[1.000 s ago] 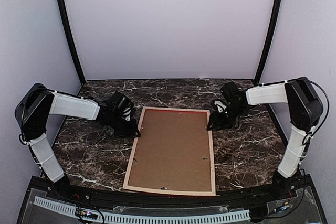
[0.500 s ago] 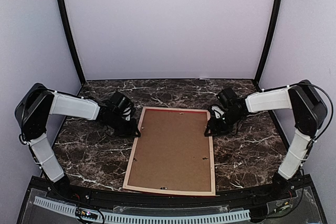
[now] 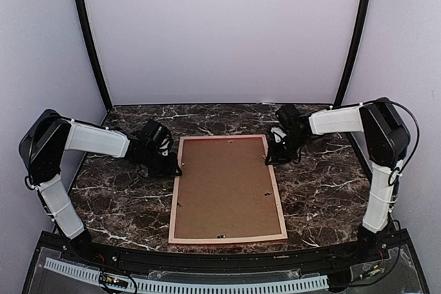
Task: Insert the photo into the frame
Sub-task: Press the fastener onto the backboard.
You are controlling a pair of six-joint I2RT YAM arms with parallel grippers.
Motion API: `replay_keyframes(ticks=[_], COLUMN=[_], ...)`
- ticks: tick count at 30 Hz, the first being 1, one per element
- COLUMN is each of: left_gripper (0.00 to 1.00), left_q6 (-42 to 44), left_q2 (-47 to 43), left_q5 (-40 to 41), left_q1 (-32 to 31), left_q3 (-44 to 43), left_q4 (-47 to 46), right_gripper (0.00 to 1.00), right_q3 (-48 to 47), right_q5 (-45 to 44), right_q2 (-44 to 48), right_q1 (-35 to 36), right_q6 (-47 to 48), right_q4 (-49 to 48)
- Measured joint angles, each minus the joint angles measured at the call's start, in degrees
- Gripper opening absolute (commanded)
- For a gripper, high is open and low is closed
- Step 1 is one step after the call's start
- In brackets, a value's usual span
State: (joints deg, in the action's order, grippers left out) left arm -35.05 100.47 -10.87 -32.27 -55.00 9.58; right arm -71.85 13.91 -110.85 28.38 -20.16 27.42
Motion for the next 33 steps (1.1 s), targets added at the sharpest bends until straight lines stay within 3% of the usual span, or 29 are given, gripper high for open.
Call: replay_keyframes(ticks=[2,6,10,15,23,33], left_gripper=[0.13,0.13,0.13,0.13,0.13,0.13], left_q6=[-1.09,-3.48,-4.37,-4.72,-5.16,-5.20], left_q2=[-0.22,-1.05,-1.29,-1.38,-1.38,-1.40], left_q5=[0.85,2.08,2.29,2.67,3.15,3.30], left_q1=[0.13,0.26,0.17,0.04,-0.15,-0.15], left_q3=[0.61,2.45,3.30,3.43,3.65,3.65], left_q4=[-1.11,-3.89,-5.38,-5.70,-6.29,-6.29], right_gripper=[0.21,0.43,0.57,0.63,0.65,0.66], right_q3=[-3.52,-9.90,-12.44,-10.05,4.48,13.35], right_q5=[-0.33,-0.83,-1.75,-3.04,-2.97,-2.19], right_q2=[-2.25,-6.19,-6.12,-2.10,10.51,12.20], right_q1=[-0.15,-0.42,-0.42,-0.44,0.52,5.79], right_q6=[0.79,3.04,4.96,5.18,2.84,-0.20], right_q4=[1.14,2.97,2.99,3.28,3.21,3.45])
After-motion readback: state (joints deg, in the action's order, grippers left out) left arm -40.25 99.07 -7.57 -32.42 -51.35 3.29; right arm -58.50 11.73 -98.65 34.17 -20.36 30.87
